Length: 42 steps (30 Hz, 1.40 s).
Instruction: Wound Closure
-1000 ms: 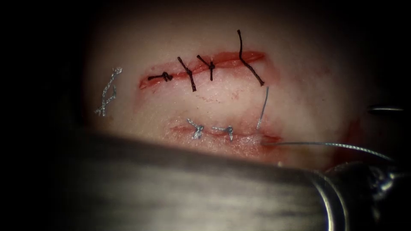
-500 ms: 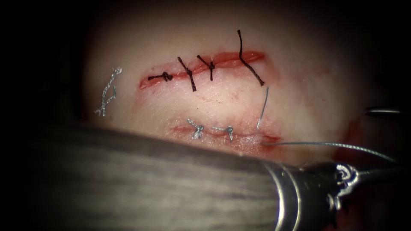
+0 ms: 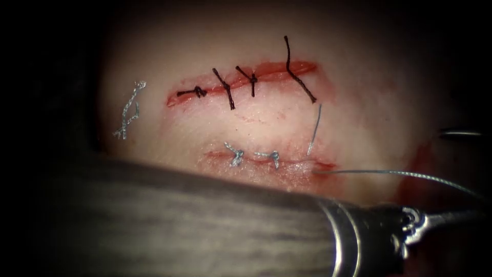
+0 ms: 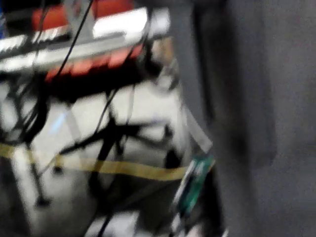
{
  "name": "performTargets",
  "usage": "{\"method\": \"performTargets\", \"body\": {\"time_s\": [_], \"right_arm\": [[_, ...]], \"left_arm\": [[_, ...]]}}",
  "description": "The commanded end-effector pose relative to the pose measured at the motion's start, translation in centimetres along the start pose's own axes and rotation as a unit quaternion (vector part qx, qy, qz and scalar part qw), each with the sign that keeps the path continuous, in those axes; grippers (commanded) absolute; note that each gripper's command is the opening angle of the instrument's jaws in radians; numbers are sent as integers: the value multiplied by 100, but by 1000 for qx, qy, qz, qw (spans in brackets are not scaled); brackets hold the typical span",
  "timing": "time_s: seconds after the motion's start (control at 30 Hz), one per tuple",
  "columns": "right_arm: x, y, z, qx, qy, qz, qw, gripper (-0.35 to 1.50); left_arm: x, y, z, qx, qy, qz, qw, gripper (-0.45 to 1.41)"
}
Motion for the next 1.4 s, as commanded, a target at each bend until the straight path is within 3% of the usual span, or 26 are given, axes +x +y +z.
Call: {"method": "performTargets", "body": {"time_s": [0.03, 0.23, 0.57, 0.63, 0.7, 0.73, 0.77, 1.0, 1.2, 1.4], "right_arm": [[1, -3, 10, 1, 1, 0, 1000, 133], [2, -4, 10, 0, 1, 3, 1000, 135], [1, -6, 12, -2, 1, 12, 1000, 135], [1, -7, 12, -1, 1, 12, 1000, 135], [1, -7, 11, -2, 1, 14, 1000, 135], [1, -7, 11, -2, 1, 15, 1000, 135], [1, -7, 11, -2, 1, 15, 1000, 135], [2, -8, 11, -2, 1, 15, 1000, 133], [3, -8, 10, -1, 0, 15, 1000, 133], [5, -9, 10, -1, 0, 16, 1000, 132]], "left_arm": [[1, -8, 7, 0, 2, 2, 1000, 42], [3, -14, 19, 1, 8, 2, 1000, 71], [13, -26, 32, 3, 12, 17, 1000, 74], [14, -30, 34, 3, 13, 24, 1000, 62], [15, -32, 38, 4, 16, 25, 1000, 36], [16, -31, 40, 3, 13, 24, 1000, 2], [16, -32, 42, -6, 4, 24, 1000, -45], [11, -31, 36, -17, -34, 24, 999, -45], [9, -31, 18, 2, -51, 31, 998, -45], [2, -18, -50, 49, -79, 18, 996, -45]]}}
